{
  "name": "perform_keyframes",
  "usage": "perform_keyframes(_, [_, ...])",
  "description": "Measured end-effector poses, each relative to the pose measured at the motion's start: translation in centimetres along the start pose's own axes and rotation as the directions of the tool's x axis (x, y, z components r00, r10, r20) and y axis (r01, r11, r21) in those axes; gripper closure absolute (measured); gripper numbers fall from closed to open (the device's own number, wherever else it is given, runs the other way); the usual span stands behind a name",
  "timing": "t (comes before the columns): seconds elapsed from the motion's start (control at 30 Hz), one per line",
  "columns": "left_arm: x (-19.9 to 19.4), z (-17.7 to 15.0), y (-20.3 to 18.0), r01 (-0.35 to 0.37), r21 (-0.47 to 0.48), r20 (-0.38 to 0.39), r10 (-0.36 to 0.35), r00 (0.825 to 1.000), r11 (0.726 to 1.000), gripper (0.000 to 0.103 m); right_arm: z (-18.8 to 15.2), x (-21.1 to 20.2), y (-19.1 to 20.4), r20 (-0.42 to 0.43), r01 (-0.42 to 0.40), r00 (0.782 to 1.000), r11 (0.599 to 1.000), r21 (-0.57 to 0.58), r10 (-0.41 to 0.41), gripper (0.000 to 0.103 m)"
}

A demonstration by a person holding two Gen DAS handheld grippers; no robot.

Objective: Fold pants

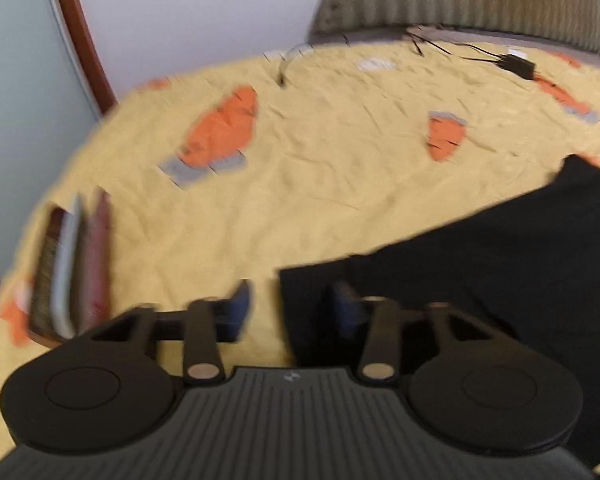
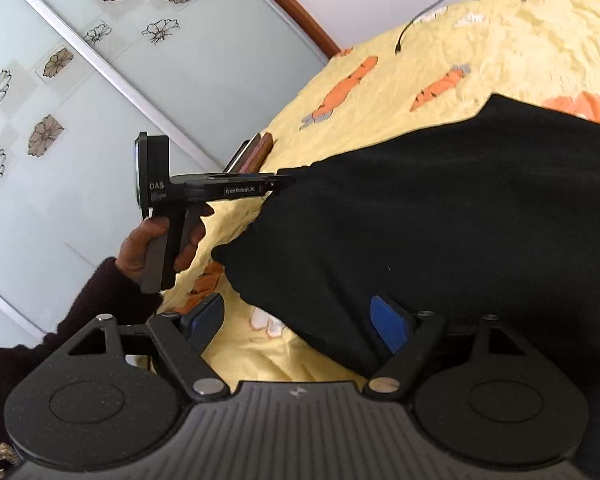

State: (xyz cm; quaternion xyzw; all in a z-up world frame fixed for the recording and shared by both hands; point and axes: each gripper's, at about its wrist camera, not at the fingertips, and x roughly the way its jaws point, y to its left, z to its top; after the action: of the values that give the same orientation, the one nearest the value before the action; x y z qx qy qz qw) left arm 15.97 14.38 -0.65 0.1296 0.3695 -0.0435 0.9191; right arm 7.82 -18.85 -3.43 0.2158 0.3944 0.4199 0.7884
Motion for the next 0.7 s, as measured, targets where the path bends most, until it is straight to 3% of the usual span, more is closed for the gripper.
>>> perform_keyframes(0.07, [-0.8, 0.1, 0.6, -0.051, -0.014, 0.020, 0.051, 0.999, 0.999, 0.016, -0.1, 0.7, 0.5, -0.010, 0.027, 1.000, 0.999, -0.032, -0.027, 0.022])
perform_keyframes(0.13, [-1.8, 0.0, 1.8, -0.032, -0.039, 0.019, 0.032, 0.999, 0.999, 0.014, -0.1, 1.5, 0.5, 0.005, 0.073, 0.997, 0.997, -0.028, -0.073, 0.022])
perform_keyframes(0.2, [-2.6, -0.3, 2.9, -0.058, -0.080, -0.013, 0.057, 0.998, 0.995, 0.014, 0.0, 1.8, 0.4, 0.003, 0.094, 0.996, 0.995, -0.021, -0.094, 0.023])
perform_keyframes(0.33, [-6.3, -1.9, 2.8, -0.086, -0.083, 0.027, 0.088, 0.996, 0.993, 0.014, -0.3, -0.4, 0.5, 0.095, 0.063, 0.993, 0.998, 0.007, -0.063, 0.022])
perform_keyframes(0.4, [-8.5, -2.7, 1.9, -0.051, -0.072, 0.066, 0.056, 0.996, 0.996, 0.014, -0.4, -1.4, 0.0, 0.139, 0.119, 0.983, 0.992, 0.035, -0.122, 0.022])
perform_keyframes(0.47, [-10.0, -3.5, 0.3, 0.025, -0.048, 0.095, -0.021, 0.995, 0.999, 0.013, 0.3, -0.8, -0.9, 0.091, 0.167, 0.981, 0.985, 0.053, -0.171, 0.022])
perform_keyframes(0.53, [-10.5, -3.9, -1.5, 0.067, -0.017, 0.102, -0.065, 0.993, 0.998, 0.013, 1.2, 0.1, -0.6, 0.076, 0.205, 0.976, 0.979, -0.004, -0.204, 0.022])
perform_keyframes(0.6, [-10.0, -4.0, -3.0, 0.099, 0.007, 0.088, -0.099, 0.991, 0.995, 0.013, 2.2, 1.2, 0.2, 0.089, 0.268, 0.962, 0.958, -0.100, -0.260, 0.022])
perform_keyframes(0.7, [-8.1, -3.7, -3.8, 0.093, 0.003, 0.072, -0.093, 0.993, 0.996, 0.013, 4.2, 3.6, 0.4, 0.088, 0.413, 0.911, 0.897, -0.156, -0.404, 0.022])
